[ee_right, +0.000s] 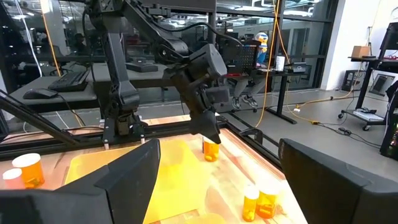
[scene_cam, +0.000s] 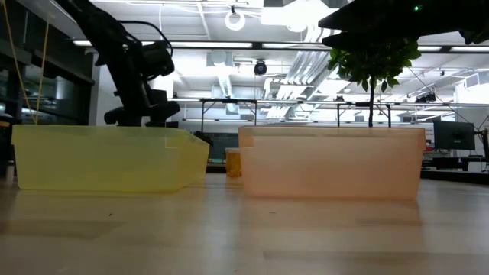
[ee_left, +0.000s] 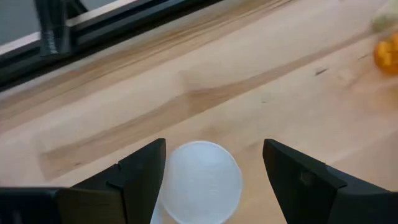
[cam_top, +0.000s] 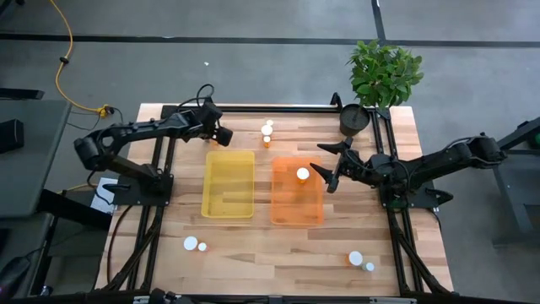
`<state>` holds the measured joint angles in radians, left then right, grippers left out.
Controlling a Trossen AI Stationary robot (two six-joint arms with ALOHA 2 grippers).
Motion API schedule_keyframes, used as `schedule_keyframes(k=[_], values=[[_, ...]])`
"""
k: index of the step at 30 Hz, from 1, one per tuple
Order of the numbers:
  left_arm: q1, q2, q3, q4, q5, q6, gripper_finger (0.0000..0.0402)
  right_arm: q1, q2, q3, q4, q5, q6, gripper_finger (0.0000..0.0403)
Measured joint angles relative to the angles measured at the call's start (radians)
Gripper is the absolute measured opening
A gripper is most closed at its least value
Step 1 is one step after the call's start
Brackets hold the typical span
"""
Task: Pick and place medicine bottles into bin by pill shape (circle, oval)
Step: Put the Orange bottle pill into the left bin
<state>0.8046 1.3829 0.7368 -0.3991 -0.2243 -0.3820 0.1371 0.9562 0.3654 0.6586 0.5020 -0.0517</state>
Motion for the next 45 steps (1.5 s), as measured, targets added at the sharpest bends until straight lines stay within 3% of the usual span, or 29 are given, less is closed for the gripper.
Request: schedule_keyframes(k=[22, 28, 45], values=[[0.007, 0.014, 0.000, -0.059, -0.024, 0.000, 0.0258, 0.000, 0.000, 0.000, -0.005, 0.000, 0.010, 0.0320], [0.007, 0.014, 0.000, -0.060, 0.012, 0.016, 0.0257, 0.000, 0.000, 0.000, -0.005, 0.000, 0.010, 0.0320], [0.007, 0.010, 0.002, -0.050, 0.007, 0.050, 0.0193, 0.000, 0.000, 0.000, -0.005, 0.012, 0.010, 0.0320]])
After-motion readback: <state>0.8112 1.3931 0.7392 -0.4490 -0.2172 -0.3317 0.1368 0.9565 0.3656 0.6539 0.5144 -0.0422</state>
